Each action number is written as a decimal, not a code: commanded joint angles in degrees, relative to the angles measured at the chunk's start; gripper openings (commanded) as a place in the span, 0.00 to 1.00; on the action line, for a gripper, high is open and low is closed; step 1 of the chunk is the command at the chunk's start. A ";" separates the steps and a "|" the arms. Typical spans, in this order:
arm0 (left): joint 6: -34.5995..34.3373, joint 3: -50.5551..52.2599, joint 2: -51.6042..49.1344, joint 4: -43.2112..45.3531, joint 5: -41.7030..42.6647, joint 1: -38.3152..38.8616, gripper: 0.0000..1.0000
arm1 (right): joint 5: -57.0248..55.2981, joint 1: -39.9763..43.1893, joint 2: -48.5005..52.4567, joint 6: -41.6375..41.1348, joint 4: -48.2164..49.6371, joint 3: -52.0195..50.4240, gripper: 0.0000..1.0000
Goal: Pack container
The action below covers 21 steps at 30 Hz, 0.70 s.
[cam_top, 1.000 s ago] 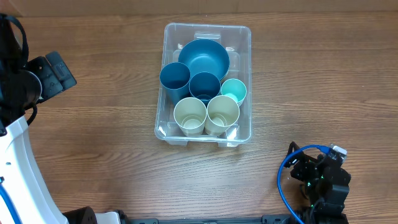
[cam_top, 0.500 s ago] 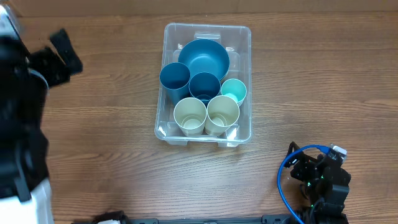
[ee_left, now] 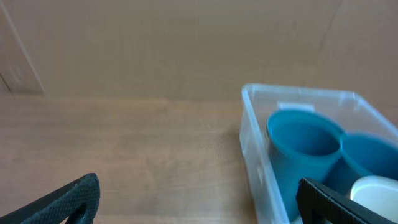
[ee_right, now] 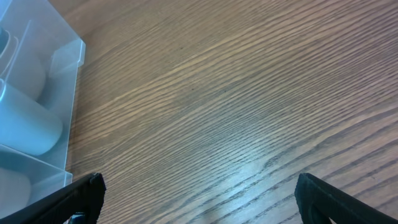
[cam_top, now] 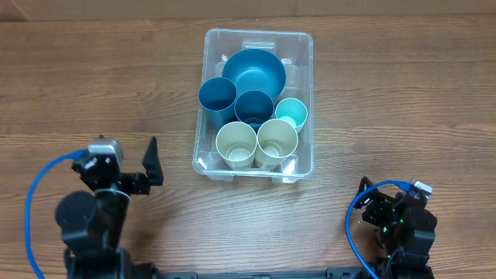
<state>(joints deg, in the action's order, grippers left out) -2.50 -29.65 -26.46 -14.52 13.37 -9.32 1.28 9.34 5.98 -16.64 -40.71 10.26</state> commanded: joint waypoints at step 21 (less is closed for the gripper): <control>0.83 27.19 18.75 9.42 5.75 3.08 1.00 | 0.33 0.00 -0.46 0.20 0.20 -1.09 1.00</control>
<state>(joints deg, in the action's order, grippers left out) -2.52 -3.62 -8.51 -5.52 18.28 -6.55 1.28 9.34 6.00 -16.67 -40.71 10.26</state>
